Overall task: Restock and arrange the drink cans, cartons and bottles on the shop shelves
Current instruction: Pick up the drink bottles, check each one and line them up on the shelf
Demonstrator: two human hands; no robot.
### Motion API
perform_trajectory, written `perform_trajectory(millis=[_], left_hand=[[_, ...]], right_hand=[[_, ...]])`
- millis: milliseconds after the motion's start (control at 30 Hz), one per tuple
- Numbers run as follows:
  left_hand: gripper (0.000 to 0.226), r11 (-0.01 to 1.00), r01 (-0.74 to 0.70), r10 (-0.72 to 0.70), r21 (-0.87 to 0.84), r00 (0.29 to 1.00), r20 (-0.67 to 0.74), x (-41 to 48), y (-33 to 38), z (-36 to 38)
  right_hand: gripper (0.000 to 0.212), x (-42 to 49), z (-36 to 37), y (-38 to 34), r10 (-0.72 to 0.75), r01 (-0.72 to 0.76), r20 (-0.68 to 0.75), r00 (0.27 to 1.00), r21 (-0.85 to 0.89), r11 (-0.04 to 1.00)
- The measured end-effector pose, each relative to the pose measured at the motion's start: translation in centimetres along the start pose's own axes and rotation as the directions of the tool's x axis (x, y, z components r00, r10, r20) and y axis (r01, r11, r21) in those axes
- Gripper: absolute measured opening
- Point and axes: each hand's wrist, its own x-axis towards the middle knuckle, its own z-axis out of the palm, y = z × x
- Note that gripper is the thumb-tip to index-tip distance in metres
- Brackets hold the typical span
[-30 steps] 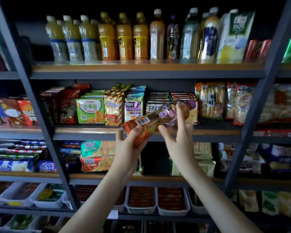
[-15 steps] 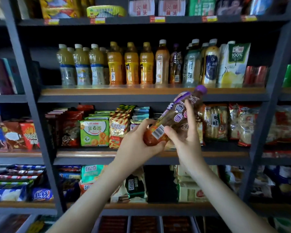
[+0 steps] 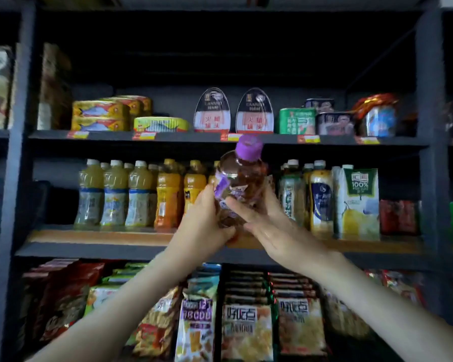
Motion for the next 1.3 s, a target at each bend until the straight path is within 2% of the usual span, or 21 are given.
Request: perform_trajectory(millis=[33,133,233,300,433,533,600,667,767,833,900,967,1000,1033,1100,1133,1200,1300], left_hand=[[0.070,1.000,-0.005,0.005,0.020,1.000,-0.020,0.8,-1.0,0.5],[0.067,1.000,-0.002,0.003,0.023,0.999,-0.046,2.5,-2.7,2.0],[0.075,0.998,0.040,-0.037,0.054,0.998,-0.056,3.7,-3.7,3.3],[0.073,0.990,0.105,-0.101,0.098,0.994,-0.044,4.4,-4.3,3.7],[0.072,0.951,0.268,-0.277,0.155,0.960,0.042,5.6,-5.8,4.3],[0.064,0.913,0.382,-0.395,0.142,0.915,0.077,6.1,-7.2,4.9],[0.066,0.901,0.408,-0.421,0.149,0.905,0.065,6.5,-8.0,4.9],[0.072,0.890,0.426,-0.440,0.164,0.896,0.058,7.0,-8.5,4.8],[0.076,0.849,0.496,-0.516,0.183,0.852,0.088,7.7,-9.4,5.0],[0.088,0.792,0.575,-0.602,0.206,0.793,0.099,8.1,-10.1,5.1],[0.099,0.762,0.603,-0.637,0.237,0.763,0.108,8.5,-10.3,5.4],[0.116,0.774,0.561,-0.608,0.294,0.788,0.096,8.3,-9.8,5.7],[0.127,0.785,0.491,-0.552,0.379,0.831,0.066,8.2,-9.5,6.0],[0.136,0.775,0.374,-0.451,0.509,0.892,0.032,8.1,-9.2,6.2],[0.140,0.661,0.079,-0.140,0.746,0.990,0.019,8.2,-9.2,6.7],[0.136,0.582,-0.055,0.008,0.811,0.998,0.062,8.6,-9.5,6.9],[0.113,0.500,-0.228,0.129,0.836,0.974,0.189,9.4,-10.1,7.5],[0.089,0.354,-0.340,0.089,0.871,0.940,0.330,10.3,-10.8,7.9]], right_hand=[[0.061,0.2,-0.3,1.1,-0.001,0.002,0.048,0.999,-0.023,1.000],[0.083,0.9,-0.3,4.1,0.064,-0.041,0.175,0.982,-0.134,0.990],[0.093,1.3,-0.3,6.3,0.102,-0.056,0.241,0.965,-0.189,0.980],[0.092,1.7,0.1,7.9,0.140,-0.085,0.271,0.953,-0.204,0.975],[0.084,2.8,0.8,10.5,0.166,-0.134,0.339,0.926,-0.116,0.984],[0.083,2.9,1.4,12.4,0.234,-0.177,0.388,0.891,-0.178,0.968],[0.087,2.6,2.0,13.8,0.277,-0.215,0.338,0.899,-0.210,0.954],[0.094,2.2,2.7,15.2,0.369,-0.320,0.244,0.897,-0.218,0.922],[0.098,2.4,3.6,17.1,0.503,-0.466,0.119,0.856,-0.247,0.850],[0.100,3.2,4.4,18.2,0.568,-0.525,0.097,0.817,-0.280,0.804],[0.100,4.3,4.9,19.1,0.656,-0.609,0.087,0.750,-0.295,0.736],[0.101,5.1,5.4,19.8,0.705,-0.658,0.081,0.705,-0.298,0.692],[0.102,5.5,5.6,20.0,0.710,-0.660,0.084,0.699,-0.305,0.686],[0.102,5.9,5.9,20.2,0.711,-0.659,0.091,0.697,-0.310,0.686],[0.104,6.6,6.3,20.7,0.722,-0.669,0.099,0.685,-0.306,0.677],[0.103,6.9,6.6,20.9,0.731,-0.677,0.099,0.675,-0.310,0.667],[0.097,7.5,7.0,21.4,0.758,-0.696,0.105,0.644,-0.329,0.638],[0.087,7.8,7.4,22.4,0.801,-0.727,0.102,0.591,-0.363,0.582]])
